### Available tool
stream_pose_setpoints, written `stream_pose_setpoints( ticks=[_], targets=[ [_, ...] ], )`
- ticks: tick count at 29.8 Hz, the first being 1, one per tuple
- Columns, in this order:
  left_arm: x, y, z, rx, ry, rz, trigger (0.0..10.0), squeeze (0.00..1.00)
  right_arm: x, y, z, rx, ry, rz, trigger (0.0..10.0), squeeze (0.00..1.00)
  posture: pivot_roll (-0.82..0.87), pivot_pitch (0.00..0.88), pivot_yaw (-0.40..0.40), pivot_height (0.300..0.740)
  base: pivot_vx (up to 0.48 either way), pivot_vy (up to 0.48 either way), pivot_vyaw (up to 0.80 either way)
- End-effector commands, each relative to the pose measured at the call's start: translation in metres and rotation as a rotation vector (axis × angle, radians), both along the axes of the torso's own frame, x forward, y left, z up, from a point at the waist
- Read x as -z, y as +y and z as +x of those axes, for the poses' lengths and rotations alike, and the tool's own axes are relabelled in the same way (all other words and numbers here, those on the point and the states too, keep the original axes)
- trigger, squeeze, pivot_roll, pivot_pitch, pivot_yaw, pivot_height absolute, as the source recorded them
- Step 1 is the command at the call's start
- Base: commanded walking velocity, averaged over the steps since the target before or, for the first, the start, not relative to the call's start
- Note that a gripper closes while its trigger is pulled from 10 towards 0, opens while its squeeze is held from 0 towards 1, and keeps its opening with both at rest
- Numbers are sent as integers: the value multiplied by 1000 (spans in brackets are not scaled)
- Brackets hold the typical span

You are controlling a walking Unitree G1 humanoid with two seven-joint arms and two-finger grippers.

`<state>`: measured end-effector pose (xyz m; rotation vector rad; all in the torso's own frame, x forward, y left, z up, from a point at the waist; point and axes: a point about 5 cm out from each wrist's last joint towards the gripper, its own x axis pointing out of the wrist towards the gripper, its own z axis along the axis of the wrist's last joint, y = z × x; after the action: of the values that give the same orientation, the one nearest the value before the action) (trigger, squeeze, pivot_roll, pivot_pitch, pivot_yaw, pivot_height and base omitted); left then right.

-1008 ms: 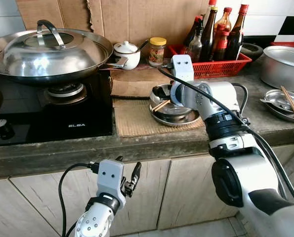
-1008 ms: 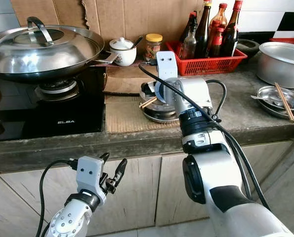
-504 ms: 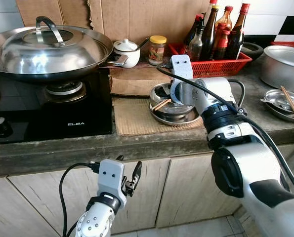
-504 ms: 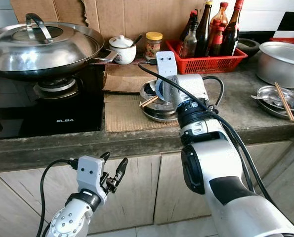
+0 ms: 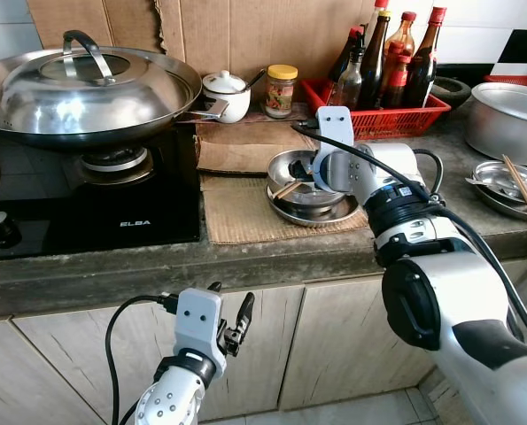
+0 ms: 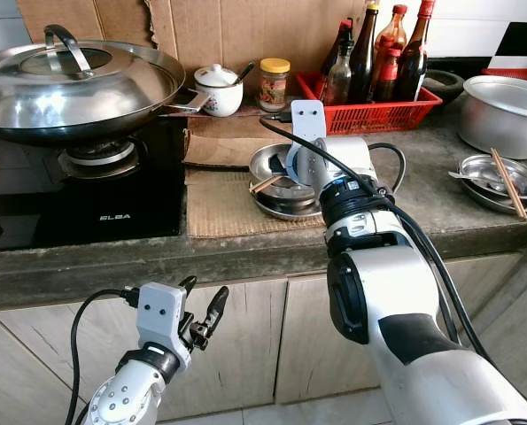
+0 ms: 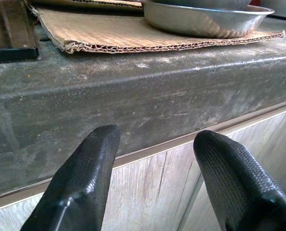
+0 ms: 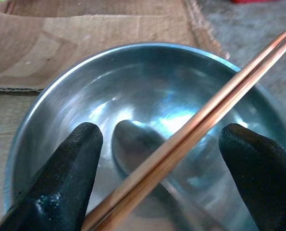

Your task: Kitchen organization

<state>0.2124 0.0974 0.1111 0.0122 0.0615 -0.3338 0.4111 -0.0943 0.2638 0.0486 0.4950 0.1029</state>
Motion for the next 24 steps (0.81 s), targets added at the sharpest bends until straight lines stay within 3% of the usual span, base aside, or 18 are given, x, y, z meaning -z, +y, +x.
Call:
stream_pose_setpoints(
  ticks=[1, 6, 7, 14, 24],
  targets=[
    [-3, 1, -1, -4, -9, -1, 10000, 0, -7, 5, 0, -18, -2, -12, 10000, 0, 53, 0, -85, 740, 0, 0, 0],
    [-3, 0, -1, -4, -10, -1, 10000, 0, 1, 13, -1, -55, 17, -42, 10000, 0, 54, 0, -90, 740, 0, 0, 0],
    [-3, 0, -1, -4, -9, -1, 10000, 0, 3, 13, -1, -52, 19, -47, 0, 0, 54, 0, -88, 740, 0, 0, 0],
    [-4, 0, -2, -8, -10, -4, 10000, 0, 7, 11, -1, -36, 28, -33, 0, 0, 59, 0, -95, 740, 0, 0, 0],
    [-3, 1, -3, -4, -8, -2, 10000, 0, -5, 7, 3, -1, -25, 15, 0, 0, 59, 0, -90, 740, 0, 0, 0]
  ],
)
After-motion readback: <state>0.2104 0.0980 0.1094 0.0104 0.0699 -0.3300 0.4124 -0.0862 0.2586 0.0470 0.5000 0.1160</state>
